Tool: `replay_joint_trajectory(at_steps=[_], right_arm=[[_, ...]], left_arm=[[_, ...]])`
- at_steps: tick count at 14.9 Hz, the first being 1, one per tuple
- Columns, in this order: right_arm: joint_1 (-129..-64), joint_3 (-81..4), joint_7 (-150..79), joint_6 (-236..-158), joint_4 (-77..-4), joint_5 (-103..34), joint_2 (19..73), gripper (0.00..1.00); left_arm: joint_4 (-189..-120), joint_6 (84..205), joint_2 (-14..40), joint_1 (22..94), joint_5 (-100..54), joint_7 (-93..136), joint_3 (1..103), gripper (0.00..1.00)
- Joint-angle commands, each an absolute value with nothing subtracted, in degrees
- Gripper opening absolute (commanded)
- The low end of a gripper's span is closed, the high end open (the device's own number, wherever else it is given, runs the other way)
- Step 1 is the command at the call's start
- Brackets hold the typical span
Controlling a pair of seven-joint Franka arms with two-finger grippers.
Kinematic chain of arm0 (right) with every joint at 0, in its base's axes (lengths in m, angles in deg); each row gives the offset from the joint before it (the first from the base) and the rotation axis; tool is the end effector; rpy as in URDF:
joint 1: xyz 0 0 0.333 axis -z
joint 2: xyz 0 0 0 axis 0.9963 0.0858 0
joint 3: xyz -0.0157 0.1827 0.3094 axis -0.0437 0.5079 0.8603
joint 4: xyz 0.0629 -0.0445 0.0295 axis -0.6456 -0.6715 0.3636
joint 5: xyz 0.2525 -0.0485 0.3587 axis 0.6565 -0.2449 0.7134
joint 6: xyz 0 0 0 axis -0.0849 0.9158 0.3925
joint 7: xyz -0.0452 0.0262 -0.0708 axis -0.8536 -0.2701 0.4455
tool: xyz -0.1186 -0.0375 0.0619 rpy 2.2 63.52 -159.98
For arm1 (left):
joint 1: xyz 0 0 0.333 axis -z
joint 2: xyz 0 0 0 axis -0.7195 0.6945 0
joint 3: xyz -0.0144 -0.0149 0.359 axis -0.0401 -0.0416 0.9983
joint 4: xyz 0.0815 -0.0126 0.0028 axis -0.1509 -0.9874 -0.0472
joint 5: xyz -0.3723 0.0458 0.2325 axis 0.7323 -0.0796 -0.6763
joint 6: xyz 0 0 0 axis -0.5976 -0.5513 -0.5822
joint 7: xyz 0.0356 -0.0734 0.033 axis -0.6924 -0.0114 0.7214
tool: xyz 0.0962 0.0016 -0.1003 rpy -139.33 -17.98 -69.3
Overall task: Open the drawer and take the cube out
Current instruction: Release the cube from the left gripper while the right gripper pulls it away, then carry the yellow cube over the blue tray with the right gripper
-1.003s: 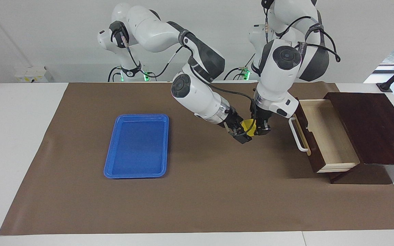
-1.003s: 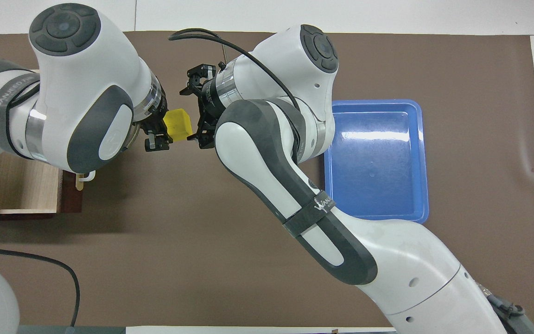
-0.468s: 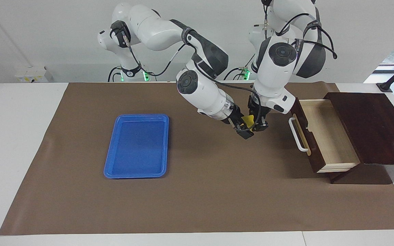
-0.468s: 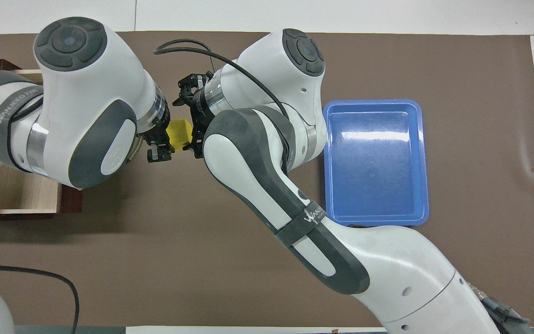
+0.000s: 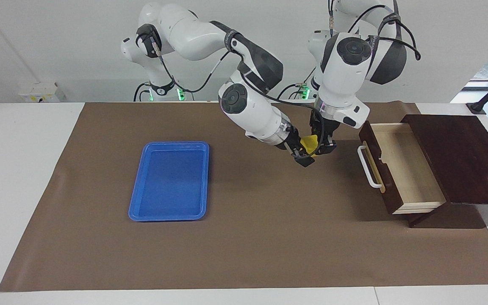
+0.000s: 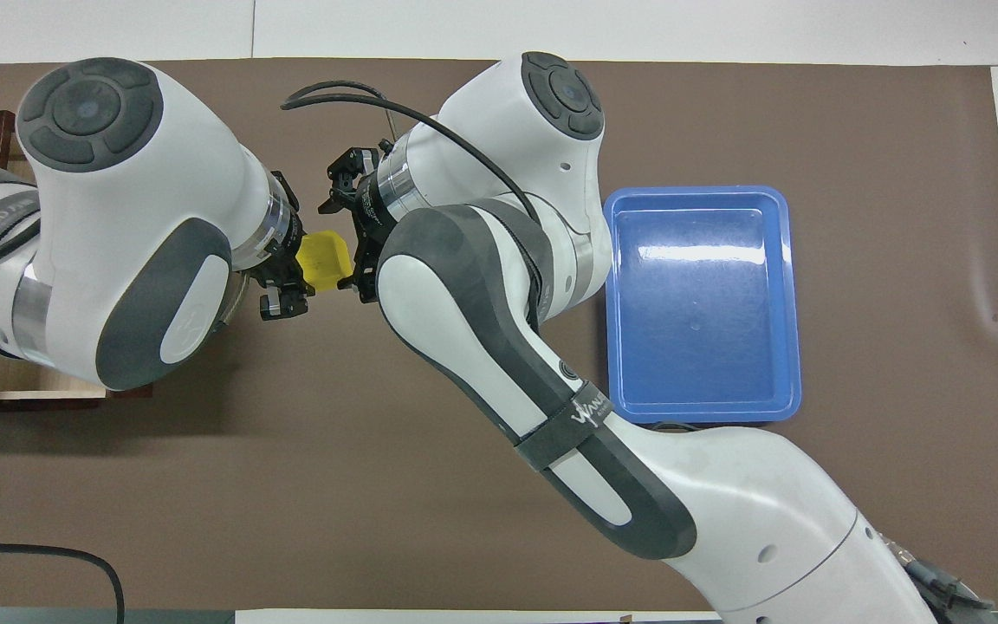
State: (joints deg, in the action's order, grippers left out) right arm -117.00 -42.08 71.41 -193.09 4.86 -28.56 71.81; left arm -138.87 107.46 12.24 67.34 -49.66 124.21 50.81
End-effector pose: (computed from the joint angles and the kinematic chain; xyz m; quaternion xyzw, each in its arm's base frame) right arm 0.6823 0.5299 0.4726 -0.7457 0.5715 0.2481 0.2359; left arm 0.6024 -0.2788 0.5232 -0.6918 -0.7220 -0.0010 0.0104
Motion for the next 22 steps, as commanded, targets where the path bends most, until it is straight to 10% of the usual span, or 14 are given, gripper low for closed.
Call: replay_joint_trajectory(at_steps=[1, 4, 7, 15, 16, 17, 22], right_arm=[[-116.89, -42.16, 71.95, -194.01, 4.21, -29.12, 71.34, 0.87], [-116.98, -42.08, 72.04, -193.92, 4.21, -29.29, 71.34, 0.77], [-117.16, -41.81, 73.96, -193.83, 4.21, -29.03, 71.34, 0.04], [-116.98, -41.90, 70.99, -189.53, 4.47, -29.91, 71.34, 0.00], [-116.98, -41.90, 70.99, -189.53, 4.47, -29.91, 71.34, 0.00], [-116.98, -41.90, 71.07, -189.44, 4.47, -29.91, 71.34, 0.00], [-116.19, -41.99, 70.90, -188.83, 4.47, -29.56, 70.38, 0.00]], left_arm=[[-142.07, 108.21, 9.73, 68.25, -49.34, 124.79, 51.14, 0.00], [-142.59, 110.23, 9.73, 68.25, -49.34, 126.46, 51.14, 0.00], [-142.68, 110.85, 9.73, 68.25, -49.34, 127.51, 51.14, 0.00], [-142.86, 111.47, 9.64, 68.25, -49.34, 127.08, 51.14, 0.00], [-142.77, 111.55, 9.73, 68.16, -49.34, 126.81, 51.14, 0.63], [-142.60, 111.47, 9.73, 68.08, -49.34, 125.68, 51.14, 1.00], [-142.68, 111.46, 9.55, 65.97, -49.34, 116.19, 51.23, 1.00]])
